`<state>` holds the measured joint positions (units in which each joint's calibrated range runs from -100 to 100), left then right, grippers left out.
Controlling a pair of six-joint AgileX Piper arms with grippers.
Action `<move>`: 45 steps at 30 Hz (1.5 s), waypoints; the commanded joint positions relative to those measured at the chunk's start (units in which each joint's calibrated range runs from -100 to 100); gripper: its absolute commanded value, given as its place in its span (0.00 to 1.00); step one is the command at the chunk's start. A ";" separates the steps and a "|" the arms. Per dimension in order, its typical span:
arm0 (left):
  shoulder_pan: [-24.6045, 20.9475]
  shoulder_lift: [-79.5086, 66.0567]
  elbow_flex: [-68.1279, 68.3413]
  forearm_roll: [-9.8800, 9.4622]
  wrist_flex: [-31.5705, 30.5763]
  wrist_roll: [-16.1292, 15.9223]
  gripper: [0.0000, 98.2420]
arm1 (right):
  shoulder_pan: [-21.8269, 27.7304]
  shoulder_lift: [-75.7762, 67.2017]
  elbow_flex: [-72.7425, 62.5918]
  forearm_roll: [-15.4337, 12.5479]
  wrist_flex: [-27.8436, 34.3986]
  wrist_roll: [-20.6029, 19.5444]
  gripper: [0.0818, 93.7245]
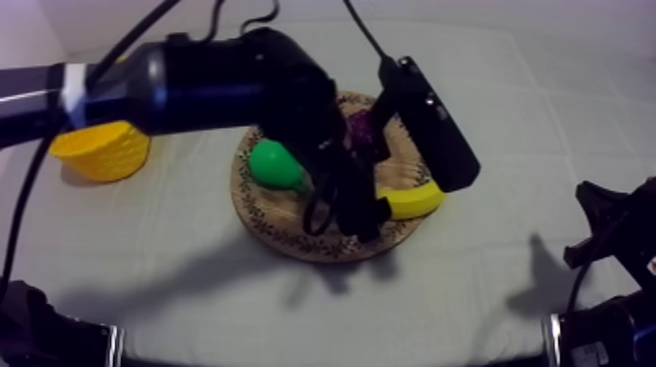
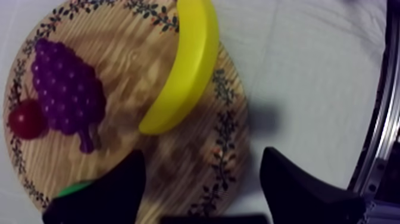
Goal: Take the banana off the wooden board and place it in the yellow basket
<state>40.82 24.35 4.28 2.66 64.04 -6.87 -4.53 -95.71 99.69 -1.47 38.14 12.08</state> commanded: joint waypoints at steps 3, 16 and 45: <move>0.00 6.45 -8.79 -0.02 5.12 0.15 0.71 | 0.01 -0.04 -0.03 -0.02 0.01 0.01 0.00; 0.14 21.96 -30.63 -0.89 22.41 2.34 0.70 | 0.01 -0.04 -0.03 -0.02 0.01 0.01 0.00; 2.22 33.12 -46.34 -7.28 35.70 10.72 0.25 | 0.01 -0.04 -0.03 -0.02 0.01 0.01 0.00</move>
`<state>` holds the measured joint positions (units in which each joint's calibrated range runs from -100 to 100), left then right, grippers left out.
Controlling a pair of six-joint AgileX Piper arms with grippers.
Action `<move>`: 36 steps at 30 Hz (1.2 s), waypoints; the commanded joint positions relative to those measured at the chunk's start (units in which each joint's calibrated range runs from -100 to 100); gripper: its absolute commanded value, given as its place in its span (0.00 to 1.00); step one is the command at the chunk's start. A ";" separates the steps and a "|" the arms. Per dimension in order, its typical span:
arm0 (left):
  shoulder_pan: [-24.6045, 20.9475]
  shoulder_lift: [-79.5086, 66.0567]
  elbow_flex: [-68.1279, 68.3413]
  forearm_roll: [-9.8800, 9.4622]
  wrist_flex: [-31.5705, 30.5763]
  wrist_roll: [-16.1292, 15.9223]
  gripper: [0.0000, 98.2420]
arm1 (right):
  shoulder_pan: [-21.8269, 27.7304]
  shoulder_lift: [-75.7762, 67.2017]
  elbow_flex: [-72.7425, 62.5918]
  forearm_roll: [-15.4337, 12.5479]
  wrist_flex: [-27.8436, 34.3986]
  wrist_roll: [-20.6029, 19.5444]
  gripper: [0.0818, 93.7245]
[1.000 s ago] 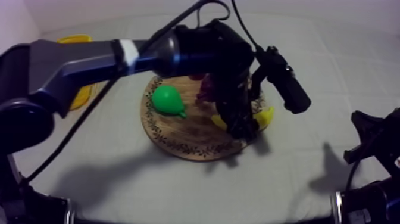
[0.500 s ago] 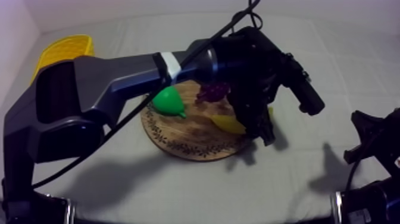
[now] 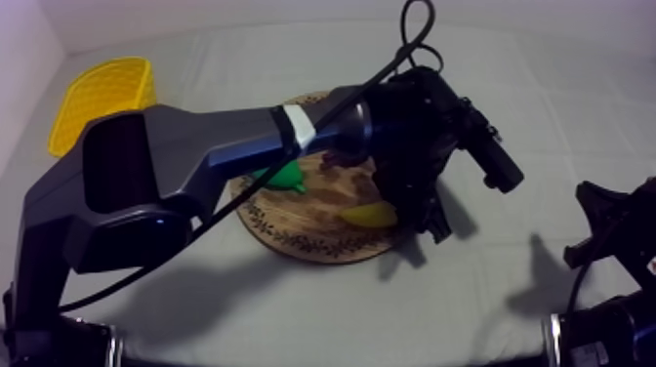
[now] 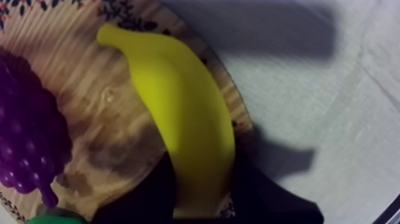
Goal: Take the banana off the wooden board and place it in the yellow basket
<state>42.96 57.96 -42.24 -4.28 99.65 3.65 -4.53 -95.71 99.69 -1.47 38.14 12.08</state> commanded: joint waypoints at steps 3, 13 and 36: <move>0.30 -3.07 1.35 -1.76 0.10 0.77 0.24 | 0.01 -0.04 -0.03 -0.02 0.01 0.01 0.00; -3.97 -23.79 13.16 -7.67 0.18 0.79 0.24 | 0.01 -0.04 -0.03 -0.02 0.01 0.01 0.00; -37.76 -49.27 41.26 -10.22 -10.00 -4.47 0.26 | 0.01 -0.04 -0.03 -0.02 0.01 0.01 0.00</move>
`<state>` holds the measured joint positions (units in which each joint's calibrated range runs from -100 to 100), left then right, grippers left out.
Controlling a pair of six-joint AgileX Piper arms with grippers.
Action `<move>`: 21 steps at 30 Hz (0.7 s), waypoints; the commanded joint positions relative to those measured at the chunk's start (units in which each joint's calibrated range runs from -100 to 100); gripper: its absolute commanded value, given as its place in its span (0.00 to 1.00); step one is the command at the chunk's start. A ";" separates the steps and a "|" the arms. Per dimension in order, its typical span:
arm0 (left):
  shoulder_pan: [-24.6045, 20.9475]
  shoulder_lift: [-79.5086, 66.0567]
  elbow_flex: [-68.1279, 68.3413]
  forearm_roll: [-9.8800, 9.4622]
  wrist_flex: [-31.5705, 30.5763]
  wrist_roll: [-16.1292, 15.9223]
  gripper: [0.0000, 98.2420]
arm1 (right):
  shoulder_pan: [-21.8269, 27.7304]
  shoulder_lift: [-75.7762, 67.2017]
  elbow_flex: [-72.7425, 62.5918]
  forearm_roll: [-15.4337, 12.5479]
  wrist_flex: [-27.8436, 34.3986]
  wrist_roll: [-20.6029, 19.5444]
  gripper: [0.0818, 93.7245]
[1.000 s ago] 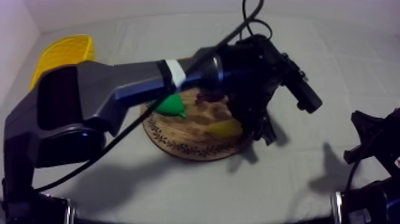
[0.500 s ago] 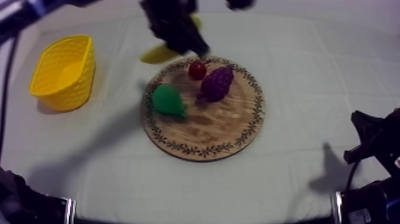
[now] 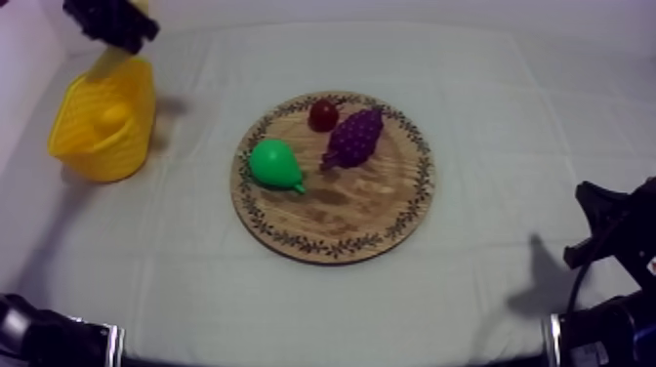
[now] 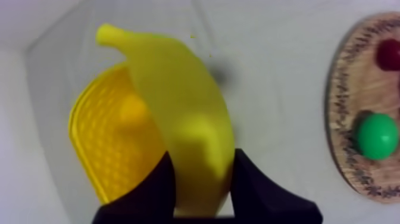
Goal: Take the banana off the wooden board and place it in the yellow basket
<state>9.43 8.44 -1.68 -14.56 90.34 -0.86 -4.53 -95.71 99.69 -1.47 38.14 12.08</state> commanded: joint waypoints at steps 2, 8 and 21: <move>-5.88 1.28 1.50 0.14 -1.64 0.08 0.26 | 0.01 -0.04 -0.03 -0.02 0.01 0.01 0.00; -8.80 5.70 2.40 0.45 -3.73 0.27 0.25 | 0.01 -0.04 -0.03 -0.02 0.01 0.01 0.00; -11.52 15.77 4.57 3.22 -11.03 1.60 0.27 | 0.01 -0.04 -0.03 -0.02 0.01 0.01 0.00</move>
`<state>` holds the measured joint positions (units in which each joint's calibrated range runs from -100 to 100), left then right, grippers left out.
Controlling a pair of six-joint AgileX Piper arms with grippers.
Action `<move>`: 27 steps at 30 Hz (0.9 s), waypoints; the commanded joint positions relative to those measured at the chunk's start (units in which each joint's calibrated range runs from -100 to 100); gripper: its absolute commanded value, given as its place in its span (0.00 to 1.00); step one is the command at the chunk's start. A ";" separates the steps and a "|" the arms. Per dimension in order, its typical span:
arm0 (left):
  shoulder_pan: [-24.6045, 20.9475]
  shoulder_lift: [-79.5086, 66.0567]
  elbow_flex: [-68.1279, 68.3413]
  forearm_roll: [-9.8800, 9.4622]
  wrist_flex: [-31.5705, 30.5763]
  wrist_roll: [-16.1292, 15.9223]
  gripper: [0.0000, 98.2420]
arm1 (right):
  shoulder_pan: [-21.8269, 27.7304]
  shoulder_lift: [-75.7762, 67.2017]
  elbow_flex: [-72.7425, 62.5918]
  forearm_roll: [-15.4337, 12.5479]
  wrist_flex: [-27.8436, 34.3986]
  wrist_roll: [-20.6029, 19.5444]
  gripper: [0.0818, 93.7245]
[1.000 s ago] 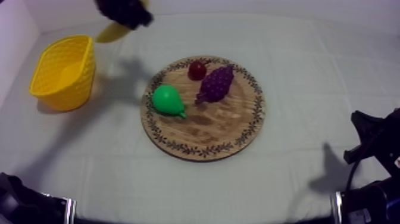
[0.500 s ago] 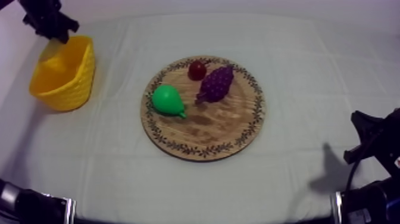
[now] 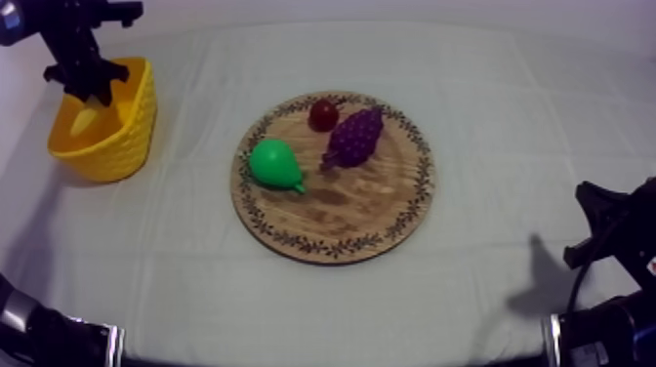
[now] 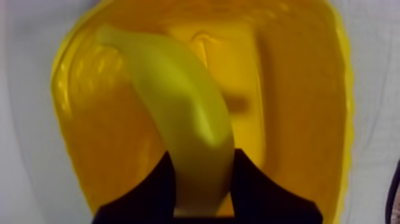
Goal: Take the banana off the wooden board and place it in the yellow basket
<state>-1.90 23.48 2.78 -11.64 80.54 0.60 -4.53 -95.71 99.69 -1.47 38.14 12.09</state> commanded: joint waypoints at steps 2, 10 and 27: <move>-0.54 2.06 -0.04 0.84 -2.87 0.24 0.28 | 0.01 -0.04 -0.03 -0.02 0.01 0.00 0.00; -1.00 5.79 -0.45 2.63 -6.54 -0.02 0.39 | 0.01 -0.04 -0.03 -0.02 0.01 0.00 0.00; 0.94 -3.04 6.97 4.13 -15.88 -1.41 0.26 | 0.01 -0.04 -0.03 -0.02 0.01 0.00 0.00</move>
<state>-1.34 23.42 9.00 -7.61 65.95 -0.59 -4.53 -95.71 99.69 -1.47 38.14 12.09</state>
